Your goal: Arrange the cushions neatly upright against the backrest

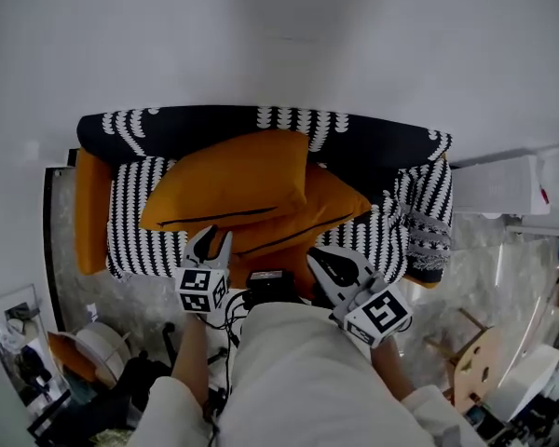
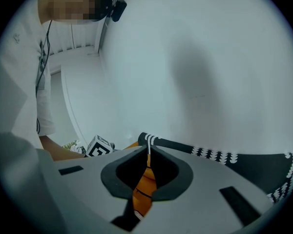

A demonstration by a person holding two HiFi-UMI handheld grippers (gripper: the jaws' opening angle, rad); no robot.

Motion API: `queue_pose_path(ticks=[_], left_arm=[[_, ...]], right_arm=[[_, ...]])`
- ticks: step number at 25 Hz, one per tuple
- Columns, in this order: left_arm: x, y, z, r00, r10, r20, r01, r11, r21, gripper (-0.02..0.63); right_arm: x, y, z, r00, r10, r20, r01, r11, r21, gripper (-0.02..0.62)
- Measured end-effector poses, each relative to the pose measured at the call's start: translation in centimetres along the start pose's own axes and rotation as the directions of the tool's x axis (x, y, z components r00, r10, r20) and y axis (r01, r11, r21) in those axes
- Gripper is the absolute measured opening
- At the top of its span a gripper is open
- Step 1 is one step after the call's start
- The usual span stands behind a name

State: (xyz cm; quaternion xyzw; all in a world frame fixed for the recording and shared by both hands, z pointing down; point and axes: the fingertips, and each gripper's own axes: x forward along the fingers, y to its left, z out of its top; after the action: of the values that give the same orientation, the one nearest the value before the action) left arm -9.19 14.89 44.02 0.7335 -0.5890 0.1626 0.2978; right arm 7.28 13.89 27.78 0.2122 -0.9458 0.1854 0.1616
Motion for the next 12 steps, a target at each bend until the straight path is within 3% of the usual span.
queue_pose_path(ticks=[5, 12], left_arm=[[2.1, 2.6, -2.1, 0.992, 0.075, -0.097, -0.069, 0.996, 0.063, 0.187], [4.9, 5.2, -5.9, 0.960, 0.143, -0.242, -0.077, 0.962, 0.262, 0.278]], right_arm=[[0.0, -2.5, 0.6, 1.000, -0.008, -0.019, 0.008, 1.000, 0.008, 0.009], [1.3, -3.1, 0.1, 0.998, 0.006, -0.063, -0.004, 1.000, 0.029, 0.009]])
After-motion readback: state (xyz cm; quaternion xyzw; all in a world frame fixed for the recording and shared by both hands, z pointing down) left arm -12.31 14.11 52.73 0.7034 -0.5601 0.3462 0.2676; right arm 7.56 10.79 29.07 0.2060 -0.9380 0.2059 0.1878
